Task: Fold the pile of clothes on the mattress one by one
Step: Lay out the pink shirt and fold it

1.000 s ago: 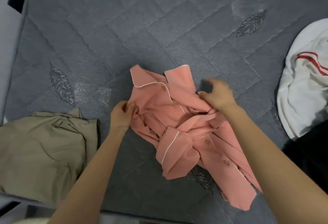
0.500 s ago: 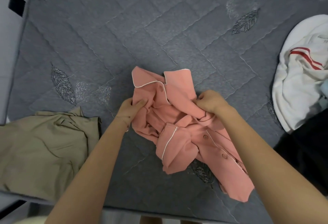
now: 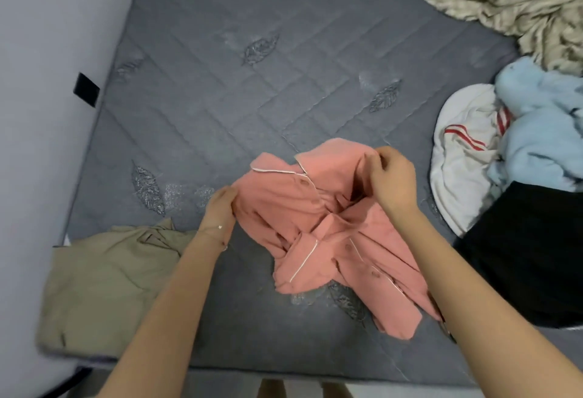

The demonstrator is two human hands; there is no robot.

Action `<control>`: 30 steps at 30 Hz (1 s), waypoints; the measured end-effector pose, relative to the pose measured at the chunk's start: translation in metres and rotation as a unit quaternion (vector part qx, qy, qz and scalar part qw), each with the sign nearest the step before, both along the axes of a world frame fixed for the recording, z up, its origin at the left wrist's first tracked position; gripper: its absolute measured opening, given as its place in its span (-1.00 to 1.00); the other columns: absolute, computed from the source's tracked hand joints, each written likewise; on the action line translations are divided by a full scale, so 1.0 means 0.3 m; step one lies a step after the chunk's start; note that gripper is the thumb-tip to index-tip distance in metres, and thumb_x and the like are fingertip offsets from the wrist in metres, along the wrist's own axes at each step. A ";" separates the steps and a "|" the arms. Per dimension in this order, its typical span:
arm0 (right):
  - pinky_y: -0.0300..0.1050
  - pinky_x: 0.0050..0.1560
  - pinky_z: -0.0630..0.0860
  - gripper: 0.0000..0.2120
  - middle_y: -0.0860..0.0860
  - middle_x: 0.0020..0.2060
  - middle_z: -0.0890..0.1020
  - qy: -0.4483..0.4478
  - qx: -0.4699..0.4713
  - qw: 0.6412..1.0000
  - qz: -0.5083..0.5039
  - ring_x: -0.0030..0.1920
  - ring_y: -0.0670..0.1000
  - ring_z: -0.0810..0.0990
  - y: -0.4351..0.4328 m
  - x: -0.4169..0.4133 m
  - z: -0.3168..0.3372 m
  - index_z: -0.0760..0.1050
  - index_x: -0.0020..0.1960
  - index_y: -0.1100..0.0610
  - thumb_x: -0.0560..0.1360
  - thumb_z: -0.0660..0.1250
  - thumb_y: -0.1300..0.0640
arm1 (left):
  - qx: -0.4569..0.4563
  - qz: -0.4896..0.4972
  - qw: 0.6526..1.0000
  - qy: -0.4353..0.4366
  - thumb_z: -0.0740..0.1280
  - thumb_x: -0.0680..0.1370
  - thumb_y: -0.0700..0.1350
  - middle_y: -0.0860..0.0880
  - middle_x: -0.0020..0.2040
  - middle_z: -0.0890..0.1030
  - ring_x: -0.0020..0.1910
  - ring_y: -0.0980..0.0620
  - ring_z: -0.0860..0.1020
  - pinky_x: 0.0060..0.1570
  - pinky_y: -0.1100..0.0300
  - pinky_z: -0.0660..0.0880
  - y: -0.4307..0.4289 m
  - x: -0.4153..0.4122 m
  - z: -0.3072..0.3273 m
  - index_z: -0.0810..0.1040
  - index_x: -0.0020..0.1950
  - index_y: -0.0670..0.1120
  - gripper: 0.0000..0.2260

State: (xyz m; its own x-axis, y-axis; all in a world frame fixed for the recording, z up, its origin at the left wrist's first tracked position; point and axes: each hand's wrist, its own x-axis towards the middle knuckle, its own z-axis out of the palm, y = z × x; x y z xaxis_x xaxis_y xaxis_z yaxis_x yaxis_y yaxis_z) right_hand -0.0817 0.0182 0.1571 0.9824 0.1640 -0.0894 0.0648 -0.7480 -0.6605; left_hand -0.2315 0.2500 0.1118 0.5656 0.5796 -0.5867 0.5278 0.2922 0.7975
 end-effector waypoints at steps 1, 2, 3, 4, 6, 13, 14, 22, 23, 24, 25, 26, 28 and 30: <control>0.03 -0.21 0.29 -0.74 0.15 -0.35 0.50 -0.009 0.019 1.000 -0.010 -0.21 0.21 0.49 -0.005 -0.001 0.043 0.41 -0.26 0.20 0.58 0.20 0.15 | 0.027 -0.010 1.000 -0.003 0.16 0.63 -0.25 -0.03 -0.28 0.37 -0.27 0.06 0.32 -0.26 0.20 0.26 0.007 -0.002 0.045 0.40 -0.27 -0.11 -0.74; 0.02 -0.23 0.27 -0.73 0.10 -0.36 0.48 -0.024 0.031 0.999 -0.017 -0.24 0.17 0.47 -0.009 -0.003 0.092 0.38 -0.27 0.17 0.59 0.20 0.13 | 0.060 -0.030 0.998 -0.011 0.19 0.62 -0.26 -0.03 -0.31 0.34 -0.28 0.06 0.29 -0.28 0.19 0.23 0.017 -0.003 0.093 0.39 -0.29 -0.11 -0.73; 0.01 -0.23 0.26 -0.73 0.09 -0.36 0.48 -0.043 0.039 0.998 -0.019 -0.25 0.14 0.45 -0.013 -0.004 0.145 0.37 -0.26 0.15 0.60 0.20 0.12 | 0.107 -0.064 0.992 -0.020 0.21 0.60 -0.27 -0.01 -0.33 0.33 -0.29 0.06 0.29 -0.29 0.19 0.24 0.029 -0.002 0.148 0.39 -0.30 -0.11 -0.73; 0.01 -0.22 0.26 -0.73 0.10 -0.34 0.50 -0.063 0.051 0.997 -0.021 -0.26 0.12 0.45 -0.017 -0.003 0.200 0.37 -0.25 0.15 0.60 0.20 0.10 | 0.147 -0.088 0.985 -0.036 0.24 0.59 -0.28 0.01 -0.37 0.35 -0.32 0.09 0.31 -0.31 0.21 0.26 0.040 0.003 0.209 0.40 -0.33 -0.10 -0.72; 0.02 -0.18 0.30 -0.72 0.14 -0.29 0.56 -0.094 0.084 0.992 -0.029 -0.23 0.13 0.46 -0.022 0.004 0.314 0.43 -0.21 0.23 0.60 0.21 0.08 | 0.182 -0.091 0.976 -0.076 0.30 0.57 -0.25 0.09 -0.43 0.43 -0.42 0.25 0.37 -0.37 0.33 0.32 0.044 0.015 0.349 0.45 -0.34 -0.06 -0.72; -0.26 -0.21 0.35 -0.83 -0.15 -0.35 0.54 -0.144 0.219 0.965 -0.029 -0.27 -0.19 0.44 -0.054 0.038 0.729 0.51 -0.21 0.08 0.55 0.28 0.10 | 0.252 -0.017 0.943 -0.215 0.40 0.50 -0.24 0.04 -0.34 0.53 -0.43 0.34 0.44 -0.31 0.45 0.37 -0.023 0.088 0.824 0.49 -0.29 -0.03 -0.79; -0.29 -0.22 0.35 -0.83 -0.17 -0.36 0.54 -0.148 0.229 0.962 -0.026 -0.30 -0.22 0.44 -0.061 0.036 0.781 0.51 -0.22 0.07 0.54 0.28 0.10 | 0.258 -0.004 0.937 -0.235 0.41 0.49 -0.23 0.04 -0.33 0.53 -0.41 0.33 0.45 -0.29 0.45 0.38 -0.036 0.090 0.883 0.49 -0.29 -0.03 -0.79; -0.37 -0.21 0.40 -0.89 -0.18 -0.32 0.63 -0.175 0.276 0.945 -0.024 -0.29 -0.31 0.51 -0.120 -0.026 1.062 0.61 -0.20 0.03 0.48 0.35 0.08 | 0.338 0.065 0.882 -0.323 0.48 0.44 -0.12 0.07 -0.29 0.58 -0.28 0.17 0.50 -0.21 0.35 0.45 -0.072 0.015 1.219 0.56 -0.27 0.05 -0.85; -0.39 -0.21 0.40 -0.90 -0.15 -0.31 0.64 -0.174 0.283 0.943 -0.022 -0.30 -0.32 0.51 -0.120 -0.034 1.086 0.61 -0.20 0.03 0.48 0.36 0.09 | 0.346 0.064 0.879 -0.323 0.48 0.44 -0.11 0.07 -0.30 0.58 -0.29 0.18 0.49 -0.22 0.37 0.44 -0.070 0.002 1.244 0.55 -0.28 0.04 -0.84; -0.40 -0.21 0.40 -0.91 -0.12 -0.31 0.64 -0.172 0.292 0.941 -0.018 -0.31 -0.32 0.50 -0.117 -0.042 1.109 0.62 -0.20 0.05 0.47 0.37 0.11 | 0.355 0.064 0.876 -0.321 0.48 0.44 -0.11 0.06 -0.31 0.57 -0.31 0.19 0.47 -0.24 0.38 0.43 -0.070 -0.009 1.266 0.55 -0.29 0.04 -0.84; -0.40 -0.22 0.39 -0.90 -0.12 -0.32 0.63 -0.171 0.298 0.939 -0.010 -0.32 -0.32 0.49 -0.112 -0.052 1.133 0.61 -0.21 0.07 0.47 0.38 0.12 | 0.363 0.065 0.873 -0.319 0.48 0.45 -0.10 0.06 -0.32 0.55 -0.33 0.23 0.46 -0.26 0.40 0.41 -0.072 -0.023 1.287 0.54 -0.30 0.04 -0.83; -0.40 -0.24 0.38 -0.89 -0.13 -0.35 0.62 -0.169 0.300 0.939 -0.002 -0.33 -0.32 0.48 -0.101 -0.061 1.152 0.61 -0.22 0.09 0.47 0.39 0.13 | 0.367 0.069 0.872 -0.317 0.48 0.45 -0.11 0.07 -0.34 0.54 -0.36 0.27 0.45 -0.28 0.43 0.39 -0.074 -0.031 1.303 0.53 -0.31 0.04 -0.82; -0.38 -0.26 0.37 -0.87 -0.16 -0.38 0.59 -0.167 0.301 0.939 0.013 -0.35 -0.31 0.48 -0.082 -0.083 1.187 0.59 -0.26 0.10 0.47 0.40 0.12 | 0.363 0.081 0.872 -0.319 0.48 0.44 -0.12 0.09 -0.36 0.52 -0.40 0.31 0.45 -0.31 0.48 0.36 -0.084 -0.049 1.334 0.52 -0.33 0.03 -0.79; -0.33 -0.26 0.37 -0.85 -0.14 -0.39 0.59 -0.168 0.305 0.937 0.027 -0.35 -0.28 0.47 -0.079 -0.109 1.217 0.59 -0.27 0.11 0.47 0.40 0.12 | 0.357 0.090 0.872 -0.324 0.48 0.44 -0.13 0.14 -0.40 0.52 -0.42 0.33 0.45 -0.32 0.49 0.36 -0.095 -0.073 1.360 0.51 -0.34 0.02 -0.79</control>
